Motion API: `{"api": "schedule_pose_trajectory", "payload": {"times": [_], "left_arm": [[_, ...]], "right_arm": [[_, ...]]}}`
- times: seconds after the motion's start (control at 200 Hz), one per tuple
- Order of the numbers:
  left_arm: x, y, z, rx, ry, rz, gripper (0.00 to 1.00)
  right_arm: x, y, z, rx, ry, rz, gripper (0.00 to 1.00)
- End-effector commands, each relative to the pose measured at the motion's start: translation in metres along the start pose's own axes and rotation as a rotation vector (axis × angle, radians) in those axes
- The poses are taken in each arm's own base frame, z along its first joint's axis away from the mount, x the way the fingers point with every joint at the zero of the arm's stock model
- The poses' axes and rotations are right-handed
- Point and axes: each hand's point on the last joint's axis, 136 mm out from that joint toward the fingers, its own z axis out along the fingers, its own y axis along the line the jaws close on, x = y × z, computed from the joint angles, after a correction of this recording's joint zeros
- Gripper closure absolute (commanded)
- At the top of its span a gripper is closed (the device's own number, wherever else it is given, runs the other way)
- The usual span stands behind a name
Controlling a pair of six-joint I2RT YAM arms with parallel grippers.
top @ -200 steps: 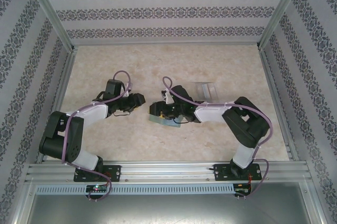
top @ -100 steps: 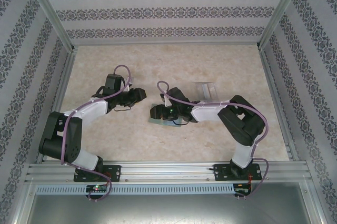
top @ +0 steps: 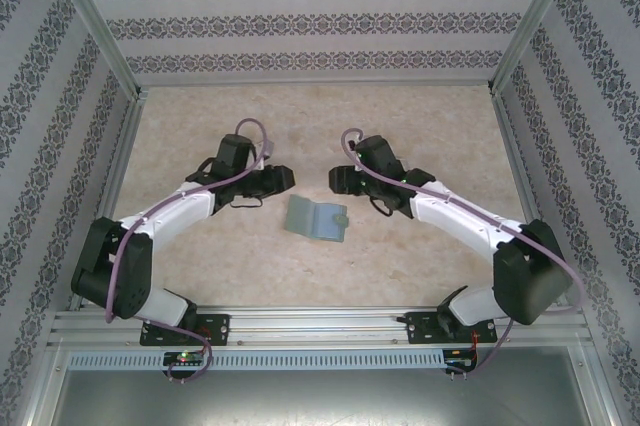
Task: Put the credit cards into the card holder
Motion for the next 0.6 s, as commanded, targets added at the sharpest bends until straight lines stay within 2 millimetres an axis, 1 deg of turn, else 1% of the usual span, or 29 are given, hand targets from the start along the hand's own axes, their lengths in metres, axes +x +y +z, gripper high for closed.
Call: {"api": "schedule_pose_trajectory", "payload": {"times": [0.0,0.085,0.155,0.205,0.25,0.3,0.345,0.465,0.595], "left_arm": [[0.005,-0.005,0.006,-0.107,0.017,0.125,0.58],[0.006,0.003,0.015,-0.114,0.014,0.105,0.58],[0.010,0.012,0.021,-0.124,0.017,0.099,0.58],[0.014,0.015,0.024,-0.124,0.030,0.098,0.57],[0.018,0.016,0.025,-0.125,0.047,0.098,0.55],[0.022,0.019,0.025,-0.134,0.062,0.102,0.54],[0.024,0.022,0.023,-0.145,0.065,0.106,0.54],[0.027,0.032,0.017,-0.195,0.053,0.125,0.53],[0.028,0.037,0.007,-0.230,0.036,0.143,0.53]], "right_arm": [[-0.007,-0.074,-0.027,0.399,0.015,-0.219,0.31],[-0.016,-0.100,-0.033,0.484,0.056,-0.256,0.29],[-0.018,-0.118,-0.032,0.529,0.106,-0.286,0.28],[-0.016,-0.126,-0.028,0.530,0.148,-0.285,0.27],[-0.013,-0.131,-0.022,0.512,0.186,-0.268,0.26],[-0.008,-0.132,-0.014,0.486,0.226,-0.261,0.25],[-0.005,-0.135,-0.009,0.504,0.255,-0.262,0.23],[0.001,-0.141,0.003,0.504,0.278,-0.237,0.21],[0.008,-0.148,0.013,0.474,0.309,-0.186,0.21]]}}
